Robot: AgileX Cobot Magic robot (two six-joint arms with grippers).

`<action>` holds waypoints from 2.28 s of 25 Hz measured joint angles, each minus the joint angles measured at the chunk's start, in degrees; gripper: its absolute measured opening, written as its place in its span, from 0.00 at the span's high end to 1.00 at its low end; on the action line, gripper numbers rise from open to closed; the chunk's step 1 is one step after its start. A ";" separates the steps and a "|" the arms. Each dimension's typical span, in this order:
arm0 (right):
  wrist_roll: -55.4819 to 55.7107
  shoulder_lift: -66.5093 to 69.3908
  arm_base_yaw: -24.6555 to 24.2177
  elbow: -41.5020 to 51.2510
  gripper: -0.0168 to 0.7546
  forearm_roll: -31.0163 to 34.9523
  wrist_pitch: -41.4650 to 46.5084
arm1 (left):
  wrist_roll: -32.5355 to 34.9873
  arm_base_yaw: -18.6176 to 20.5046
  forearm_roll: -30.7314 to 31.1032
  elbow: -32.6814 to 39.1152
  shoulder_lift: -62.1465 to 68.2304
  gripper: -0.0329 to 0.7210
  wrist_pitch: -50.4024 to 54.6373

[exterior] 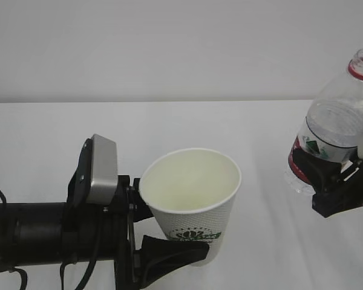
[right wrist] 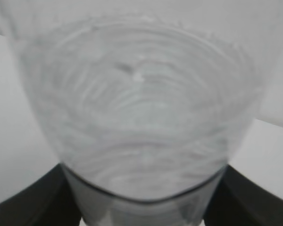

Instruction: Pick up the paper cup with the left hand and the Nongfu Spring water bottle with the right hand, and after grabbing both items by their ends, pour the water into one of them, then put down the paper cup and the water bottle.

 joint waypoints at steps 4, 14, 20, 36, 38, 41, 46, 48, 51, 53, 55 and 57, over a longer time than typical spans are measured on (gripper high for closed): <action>0.00 0.00 0.00 0.00 0.34 -0.37 0.00 | -0.53 -0.03 1.12 0.00 0.00 0.27 0.94; 0.00 0.00 0.00 0.00 0.34 -0.64 0.14 | -3.32 -0.03 4.55 -4.05 0.00 0.27 3.86; 0.00 0.00 0.00 -0.12 0.34 -0.77 0.27 | -3.53 -0.03 4.82 -4.18 0.00 0.27 3.98; 2.10 0.00 0.00 -2.96 0.34 -5.66 1.38 | -3.66 -0.03 4.92 -4.18 0.00 0.27 5.09; 2.25 0.00 0.00 -3.54 0.34 -6.43 1.66 | -3.66 -0.03 4.92 -4.18 0.00 0.27 4.15; 2.80 0.00 0.00 -4.39 0.34 -7.69 2.77 | -3.66 -0.03 4.92 -4.18 0.00 0.28 3.27; 3.70 0.00 0.00 -6.19 0.34 -9.18 4.78 | -3.66 -0.03 4.92 -4.18 0.00 0.28 3.14; 3.70 0.00 0.00 -7.03 0.34 -10.20 5.75 | -3.66 -0.03 4.92 -4.18 0.00 0.28 3.14; 4.42 0.00 0.00 -8.26 0.34 -11.34 6.47 | -3.66 -0.03 4.92 -4.18 0.00 0.29 3.14; 4.54 0.00 0.00 -9.12 0.34 -12.06 6.95 | -3.66 -0.03 4.92 -4.18 0.00 0.29 3.41; 4.61 0.00 0.00 -9.98 0.34 -13.11 7.53 | -3.66 -0.03 4.92 -4.18 0.00 0.30 4.28; 4.66 0.00 0.00 -10.69 0.34 -14.13 8.49 | -3.66 -0.03 4.92 -4.18 0.00 0.30 5.56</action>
